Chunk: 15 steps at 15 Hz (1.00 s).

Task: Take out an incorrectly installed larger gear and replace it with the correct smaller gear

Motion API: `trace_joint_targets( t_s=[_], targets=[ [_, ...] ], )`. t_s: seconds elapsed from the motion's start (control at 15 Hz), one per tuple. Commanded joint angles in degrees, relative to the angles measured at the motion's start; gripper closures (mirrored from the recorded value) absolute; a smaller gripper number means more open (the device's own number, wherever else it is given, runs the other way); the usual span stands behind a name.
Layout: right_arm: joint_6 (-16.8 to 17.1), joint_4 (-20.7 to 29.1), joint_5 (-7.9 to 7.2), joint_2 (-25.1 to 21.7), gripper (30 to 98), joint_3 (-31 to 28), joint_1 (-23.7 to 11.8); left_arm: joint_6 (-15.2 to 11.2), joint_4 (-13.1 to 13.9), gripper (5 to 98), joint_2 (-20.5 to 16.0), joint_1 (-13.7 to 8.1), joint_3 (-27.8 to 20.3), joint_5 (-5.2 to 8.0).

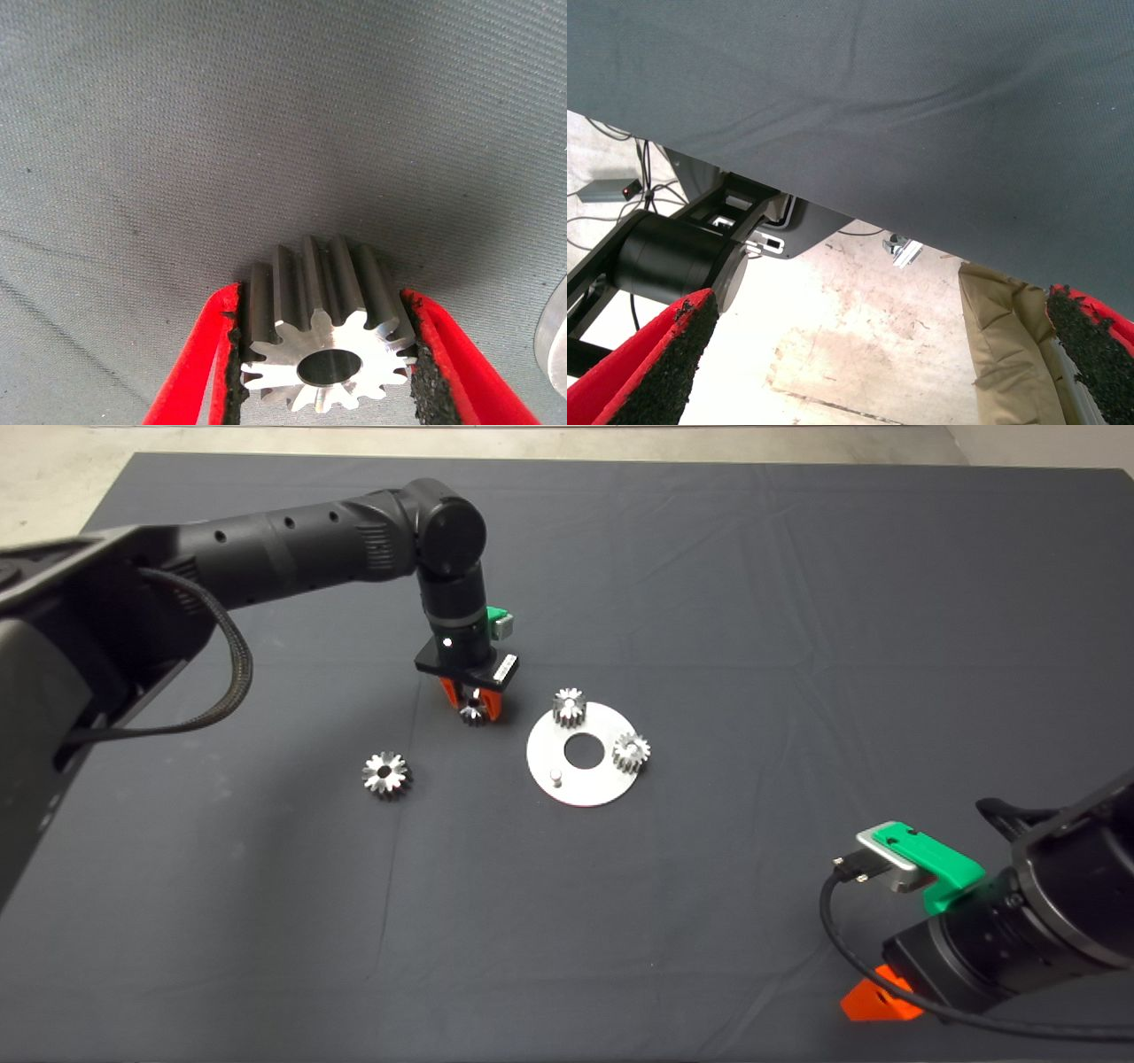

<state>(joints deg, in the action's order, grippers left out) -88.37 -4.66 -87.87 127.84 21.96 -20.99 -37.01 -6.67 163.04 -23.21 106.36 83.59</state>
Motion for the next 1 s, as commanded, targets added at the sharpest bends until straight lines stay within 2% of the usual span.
trace_joint_targets(
  t_s=[0.0, 0.13, 0.2, 0.27, 0.33, 0.4, 0.67, 0.73, 0.87, 0.93],
  targets=[
    [-0.3, 2.2, -4.42, 0.3, 30.8, -0.2, -1.4, -0.2, -0.1, 66.7, 0.1, -0.9, -0.5, 0.9],
    [-0.2, 2.2, -4.42, 0.4, 30.8, -0.2, -1.4, -0.2, -0.1, 68.1, 0.1, -1.3, -0.5, 1.05],
    [-0.3, 2.2, -4.42, 0.9, 30.8, -0.1, -1.4, -0.2, -0.1, 68.7, 0.1, -2.4, -0.2, 1.54],
    [-0.3, 2.2, -4.33, 1.5, 30.8, 0.0, -1.4, -0.2, -0.1, 68.9, 0.4, -3.7, -0.2, 2.33],
    [-0.3, 2.2, -4.24, 1.8, 30.8, 0.0, -1.4, -0.1, -0.1, 70.3, 0.9, -5.2, -0.2, 3.76],
    [-0.7, 2.2, -4.33, 1.9, 30.8, 0.0, -1.4, 0.0, -0.1, 71.0, 0.9, -6.9, -0.1, 4.39],
    [-0.8, 2.2, -4.33, 2.1, 30.8, 0.0, -1.4, 0.1, 0.4, 73.0, 0.9, -10.3, -0.5, 4.82],
    [-0.8, 2.2, -4.33, 2.3, 30.8, 0.1, -1.4, 0.0, 1.4, 75.3, 1.0, -10.5, -0.6, 5.59],
    [-0.8, 2.2, -4.42, 2.3, 30.8, 0.1, -1.4, -0.4, 7.5, 75.4, 0.8, -10.6, -1.7, 5.88],
    [-0.8, 2.2, -4.5, 2.3, 30.8, 0.5, -1.5, -2.8, 9.9, 75.4, 0.1, -10.6, -5.5, 5.79]
  ],
)
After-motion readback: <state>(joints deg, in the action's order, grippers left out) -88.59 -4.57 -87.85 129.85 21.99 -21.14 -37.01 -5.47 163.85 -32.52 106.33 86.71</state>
